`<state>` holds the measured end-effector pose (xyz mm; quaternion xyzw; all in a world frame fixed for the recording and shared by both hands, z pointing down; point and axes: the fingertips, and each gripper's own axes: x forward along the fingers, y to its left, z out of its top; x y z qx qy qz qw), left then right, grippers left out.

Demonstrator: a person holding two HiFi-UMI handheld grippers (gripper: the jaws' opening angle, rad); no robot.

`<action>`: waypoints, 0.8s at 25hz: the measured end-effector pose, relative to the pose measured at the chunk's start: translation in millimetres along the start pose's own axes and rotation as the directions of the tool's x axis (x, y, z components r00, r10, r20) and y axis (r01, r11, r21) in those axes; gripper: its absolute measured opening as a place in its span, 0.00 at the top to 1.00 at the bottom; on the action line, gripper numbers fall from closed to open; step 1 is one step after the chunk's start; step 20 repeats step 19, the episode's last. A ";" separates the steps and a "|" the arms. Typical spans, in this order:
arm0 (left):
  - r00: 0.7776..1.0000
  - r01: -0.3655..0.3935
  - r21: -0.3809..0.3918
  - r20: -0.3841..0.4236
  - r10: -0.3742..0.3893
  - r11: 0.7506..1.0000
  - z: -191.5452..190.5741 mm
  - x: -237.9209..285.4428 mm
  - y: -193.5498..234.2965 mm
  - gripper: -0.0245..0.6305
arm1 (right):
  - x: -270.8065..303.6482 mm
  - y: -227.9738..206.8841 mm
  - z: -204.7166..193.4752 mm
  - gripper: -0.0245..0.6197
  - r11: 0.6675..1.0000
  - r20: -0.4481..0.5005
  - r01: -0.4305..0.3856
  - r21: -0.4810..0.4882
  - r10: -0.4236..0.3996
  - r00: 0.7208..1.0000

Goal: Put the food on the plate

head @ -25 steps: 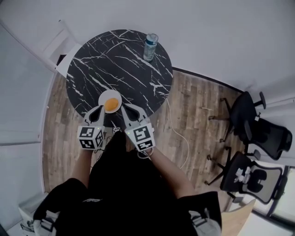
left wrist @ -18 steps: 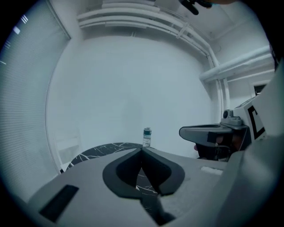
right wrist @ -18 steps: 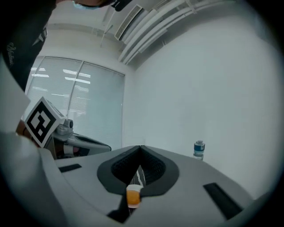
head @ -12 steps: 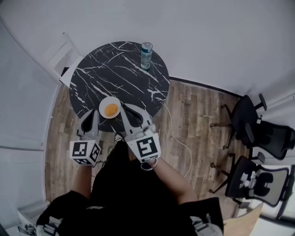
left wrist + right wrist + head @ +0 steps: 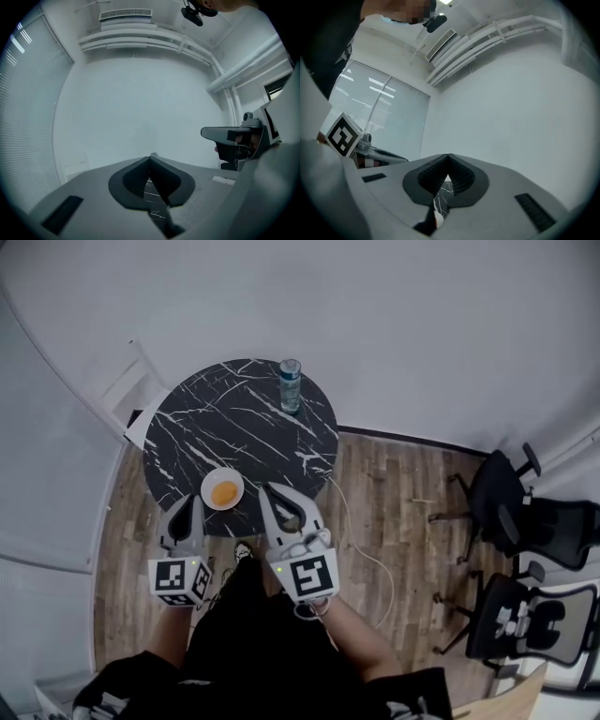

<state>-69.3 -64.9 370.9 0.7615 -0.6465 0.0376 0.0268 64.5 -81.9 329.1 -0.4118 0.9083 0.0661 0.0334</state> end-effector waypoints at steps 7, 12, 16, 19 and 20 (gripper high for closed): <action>0.998 0.054 0.015 -0.019 -0.053 0.998 -4.5 9.1 -18.0 0.96 | -9.1 -10.9 -16.6 0.97 0.999 -0.042 0.032 0.016 -0.031 0.999; 0.997 0.069 0.015 -0.040 -0.068 0.997 -9.3 17.9 -17.7 0.96 | -1.2 -14.0 -24.2 0.97 0.999 -0.050 0.038 0.037 -0.036 0.998; 0.997 0.061 0.014 -0.047 -0.061 0.998 -10.8 25.5 -6.7 0.96 | 13.7 -13.5 -28.3 0.97 0.999 -0.049 0.031 0.040 -0.029 0.998; 0.997 0.050 0.007 -0.053 -0.050 0.999 -12.3 31.7 6.4 0.96 | 25.9 -12.4 -29.7 0.97 0.999 -0.051 0.028 0.036 -0.026 0.998; 0.997 0.050 0.007 -0.053 -0.050 0.999 -12.3 31.7 6.4 0.96 | 25.9 -12.4 -29.7 0.97 0.999 -0.051 0.028 0.036 -0.026 0.998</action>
